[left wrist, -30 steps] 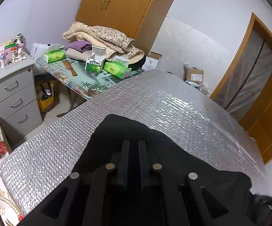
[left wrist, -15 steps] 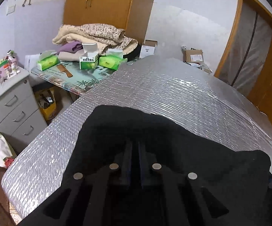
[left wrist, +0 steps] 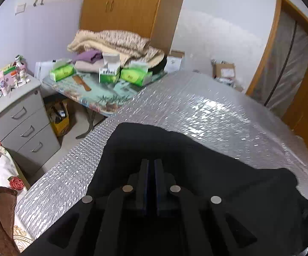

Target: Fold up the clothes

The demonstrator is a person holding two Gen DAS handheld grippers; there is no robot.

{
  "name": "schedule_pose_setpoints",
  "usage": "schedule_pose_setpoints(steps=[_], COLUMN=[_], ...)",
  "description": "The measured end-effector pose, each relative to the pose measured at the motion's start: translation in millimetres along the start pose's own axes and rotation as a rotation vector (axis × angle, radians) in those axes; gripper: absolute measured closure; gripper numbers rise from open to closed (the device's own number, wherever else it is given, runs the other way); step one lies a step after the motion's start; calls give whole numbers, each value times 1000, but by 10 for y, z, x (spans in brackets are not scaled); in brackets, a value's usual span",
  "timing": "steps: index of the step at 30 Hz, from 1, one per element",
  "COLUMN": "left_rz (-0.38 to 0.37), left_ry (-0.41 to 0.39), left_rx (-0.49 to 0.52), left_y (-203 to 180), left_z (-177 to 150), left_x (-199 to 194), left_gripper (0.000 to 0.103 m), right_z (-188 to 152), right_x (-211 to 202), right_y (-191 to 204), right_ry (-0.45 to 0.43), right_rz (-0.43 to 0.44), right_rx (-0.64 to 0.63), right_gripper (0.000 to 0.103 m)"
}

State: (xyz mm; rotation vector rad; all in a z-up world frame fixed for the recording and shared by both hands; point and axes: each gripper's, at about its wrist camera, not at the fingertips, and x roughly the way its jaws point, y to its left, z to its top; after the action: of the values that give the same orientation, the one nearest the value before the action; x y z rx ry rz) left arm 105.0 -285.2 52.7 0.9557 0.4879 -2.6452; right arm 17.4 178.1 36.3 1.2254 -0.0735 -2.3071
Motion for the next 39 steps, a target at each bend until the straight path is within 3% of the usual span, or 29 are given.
schedule_pose_setpoints(steps=[2, 6, 10, 13, 16, 18, 21, 26, 27, 31, 33, 36, 38, 39], left_rz=[-41, -193, -329, -414, -400, -373, -396, -389, -401, -439, -435, -427, -422, -420], left_ry=[-31, -43, -14, 30, 108, 178, 160, 157, 136, 64, 77, 100, 116, 124], left_rx=[13, 99, 187, 245, 326, 379, 382, 409, 412, 430, 439, 451, 459, 463], left_y=[-128, -672, -1242, -1577, -1700, -1755, -1703, -1733, -1766, -1938, -1983, -2042, -2081, -2101], left_z=[-38, -201, -425, -616, -793, -917, -983, -973, -945, -828, -862, -924, -965, -986], left_x=[-168, -309, -251, -196, -73, 40, 14, -91, -132, -233, -181, -93, -35, -6], left_gripper=[97, 96, 95, 95, 95, 95, 94, 94, 94, 92, 92, 92, 92, 92], right_z=[-93, -240, -302, -408, -640, -791, -1035, -1174, -1150, -893, -769, -749, -869, -958], right_x=[-201, -480, -438, -283, -438, -635, -939, -1269, -1278, -1035, -859, -691, -759, -873], right_y=[-207, -436, -199, -166, -470, -758, -1146, -1427, -1411, -1147, -1099, -1278, -1555, -1693], right_ry=[-24, -88, -146, -95, -118, -153, -214, -283, -291, -291, -265, -212, -236, -267], right_rz=[-32, -71, 1, 56, 47, -4, -118, -276, -271, -118, -62, -27, 12, -16], right_rx=[40, 128, 131, 149, 227, 303, 422, 504, 499, 429, 429, 514, 619, 662], right_gripper=[84, 83, 80, 83, 87, 93, 100, 93, 91, 90, 89, 91, 95, 97])
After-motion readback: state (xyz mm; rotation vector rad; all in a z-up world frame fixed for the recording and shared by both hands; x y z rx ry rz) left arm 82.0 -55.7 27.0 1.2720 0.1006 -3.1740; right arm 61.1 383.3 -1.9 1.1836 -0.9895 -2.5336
